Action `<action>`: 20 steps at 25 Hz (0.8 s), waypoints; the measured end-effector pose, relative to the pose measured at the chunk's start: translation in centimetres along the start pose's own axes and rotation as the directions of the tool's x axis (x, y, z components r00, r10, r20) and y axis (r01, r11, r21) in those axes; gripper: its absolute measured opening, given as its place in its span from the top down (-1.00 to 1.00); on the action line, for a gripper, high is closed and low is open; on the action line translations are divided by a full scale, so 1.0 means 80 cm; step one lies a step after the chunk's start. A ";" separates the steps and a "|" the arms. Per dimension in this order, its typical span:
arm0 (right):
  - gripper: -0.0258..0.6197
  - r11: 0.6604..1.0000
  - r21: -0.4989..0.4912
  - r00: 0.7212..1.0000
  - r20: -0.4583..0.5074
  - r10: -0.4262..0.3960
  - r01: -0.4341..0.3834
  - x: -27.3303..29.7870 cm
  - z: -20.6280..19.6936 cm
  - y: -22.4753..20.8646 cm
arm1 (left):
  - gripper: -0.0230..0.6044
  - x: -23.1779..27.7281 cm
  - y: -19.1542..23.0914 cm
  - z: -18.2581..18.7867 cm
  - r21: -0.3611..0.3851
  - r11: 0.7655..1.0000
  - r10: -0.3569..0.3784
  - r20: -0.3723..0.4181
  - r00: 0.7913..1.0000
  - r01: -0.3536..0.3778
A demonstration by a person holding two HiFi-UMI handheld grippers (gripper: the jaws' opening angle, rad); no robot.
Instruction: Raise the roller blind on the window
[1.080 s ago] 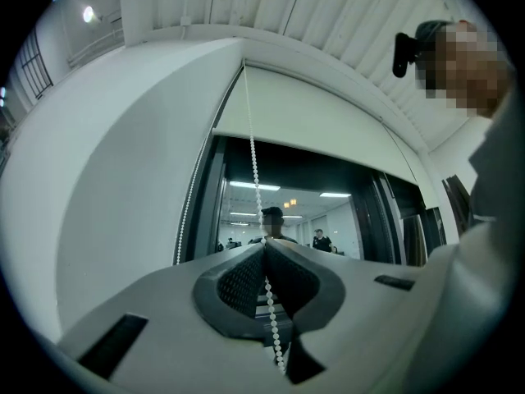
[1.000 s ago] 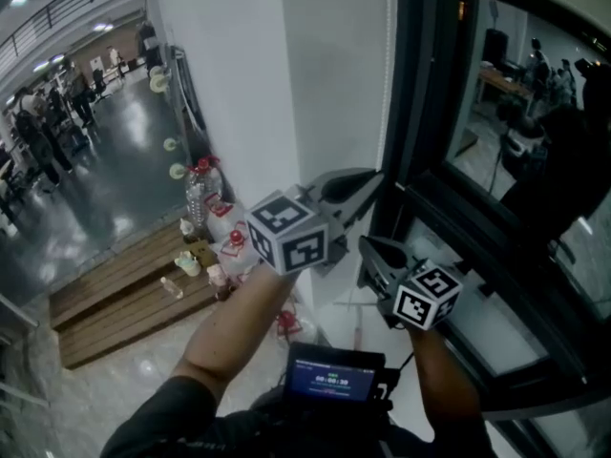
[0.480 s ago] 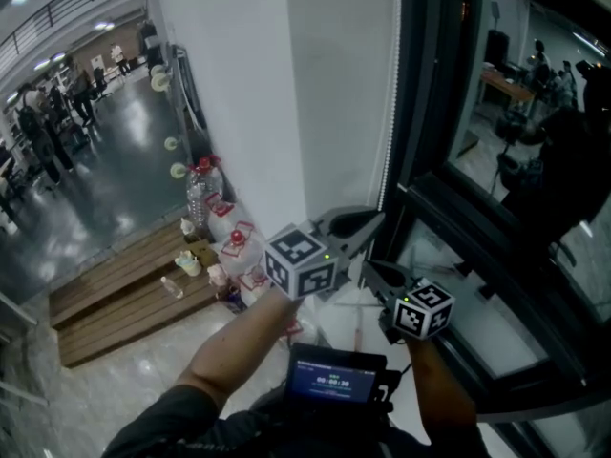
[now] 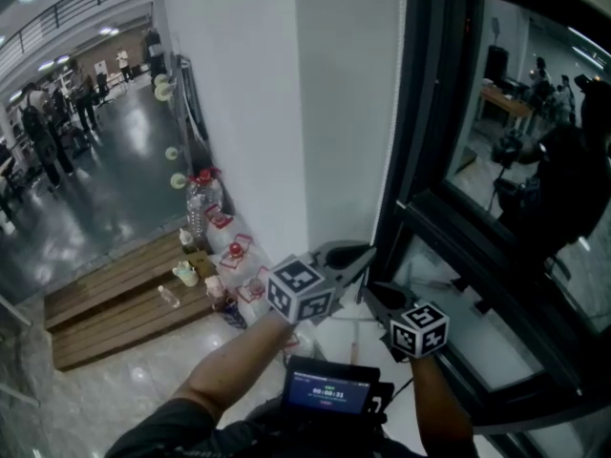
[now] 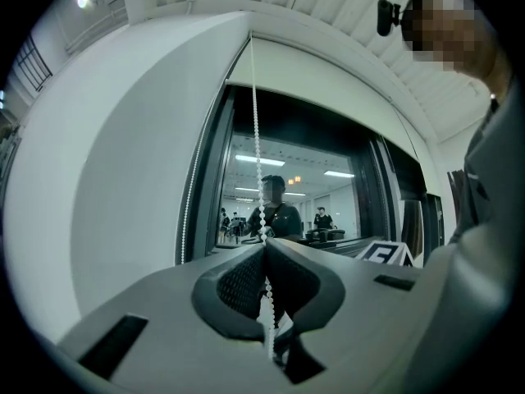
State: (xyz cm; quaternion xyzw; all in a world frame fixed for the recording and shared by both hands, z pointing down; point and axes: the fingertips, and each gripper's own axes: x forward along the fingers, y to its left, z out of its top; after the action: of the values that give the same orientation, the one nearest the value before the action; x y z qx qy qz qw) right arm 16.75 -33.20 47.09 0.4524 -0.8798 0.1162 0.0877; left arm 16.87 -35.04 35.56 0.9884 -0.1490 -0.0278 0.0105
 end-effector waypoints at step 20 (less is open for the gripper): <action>0.61 0.970 -0.230 0.923 0.349 0.162 -0.084 -0.055 0.321 0.033 | 0.93 0.005 -0.002 -0.002 -0.034 0.999 -0.013 0.017 1.000 0.014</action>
State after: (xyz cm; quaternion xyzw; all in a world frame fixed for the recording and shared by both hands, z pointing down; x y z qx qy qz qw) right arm 15.89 -35.59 20.99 0.3978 -0.9148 -0.0585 -0.0378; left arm 17.27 -35.00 35.70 0.9888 -0.1419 -0.0385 0.0258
